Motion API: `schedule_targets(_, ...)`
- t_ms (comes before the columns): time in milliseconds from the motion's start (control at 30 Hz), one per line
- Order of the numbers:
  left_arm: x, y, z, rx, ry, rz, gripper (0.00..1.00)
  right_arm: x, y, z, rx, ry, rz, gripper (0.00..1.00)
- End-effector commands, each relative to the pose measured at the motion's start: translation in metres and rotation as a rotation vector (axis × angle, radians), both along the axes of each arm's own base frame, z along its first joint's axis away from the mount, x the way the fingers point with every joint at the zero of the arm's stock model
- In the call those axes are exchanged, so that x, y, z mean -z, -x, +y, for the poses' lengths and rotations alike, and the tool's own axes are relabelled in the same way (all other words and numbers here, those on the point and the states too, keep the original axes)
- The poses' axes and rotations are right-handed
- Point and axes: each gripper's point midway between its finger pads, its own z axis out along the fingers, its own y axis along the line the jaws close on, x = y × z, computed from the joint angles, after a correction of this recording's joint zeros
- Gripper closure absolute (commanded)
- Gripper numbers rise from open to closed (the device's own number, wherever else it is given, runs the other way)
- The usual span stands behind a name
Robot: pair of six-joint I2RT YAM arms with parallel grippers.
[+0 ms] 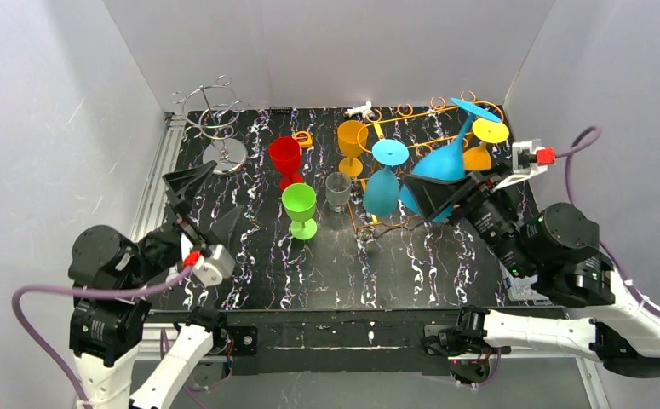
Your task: Place the wine glass upside down on the wine glass rack
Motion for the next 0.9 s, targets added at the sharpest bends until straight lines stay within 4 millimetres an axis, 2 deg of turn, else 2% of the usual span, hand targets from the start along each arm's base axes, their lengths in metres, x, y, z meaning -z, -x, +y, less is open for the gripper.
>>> schedule_targets(0, 0.046, -0.015, 0.002, -0.053, 0.087, 0.339, 0.02, 0.089, -0.030, -0.051, 0.303, 0.426, 0.064, 0.26)
schedule_targets(67, 0.055, -0.014, -0.001, -0.039, 0.087, 0.364, 0.02, 0.105, -0.034, -0.069, 0.377, 0.509, 0.069, 0.25)
schedule_targets(233, 0.065, -0.019, -0.001, -0.048, 0.084, 0.392, 0.02, 0.123, -0.038, -0.109, 0.526, 0.548, 0.047, 0.24)
schedule_targets(367, 0.074, -0.029, -0.002, -0.067, 0.083, 0.434, 0.02, 0.146, -0.042, -0.111, 0.578, 0.649, 0.032, 0.24)
schedule_targets(533, 0.081, -0.038, -0.005, -0.067, 0.082, 0.450, 0.02, 0.151, -0.043, -0.117, 0.602, 0.646, 0.000, 0.23)
schedule_targets(600, 0.083, -0.041, -0.005, -0.072, 0.082, 0.446, 0.02, 0.161, -0.043, -0.121, 0.605, 0.661, -0.004, 0.23)
schedule_targets(733, 0.090, -0.051, -0.006, -0.080, 0.077, 0.446, 0.02, 0.181, -0.047, -0.113, 0.620, 0.741, -0.014, 0.24)
schedule_targets(800, 0.093, -0.058, -0.007, -0.088, 0.077, 0.456, 0.02, 0.177, -0.053, -0.106, 0.645, 0.769, -0.043, 0.25)
schedule_targets(867, 0.094, -0.063, -0.007, -0.094, 0.080, 0.451, 0.02, 0.177, -0.070, -0.102, 0.664, 0.790, -0.030, 0.24)
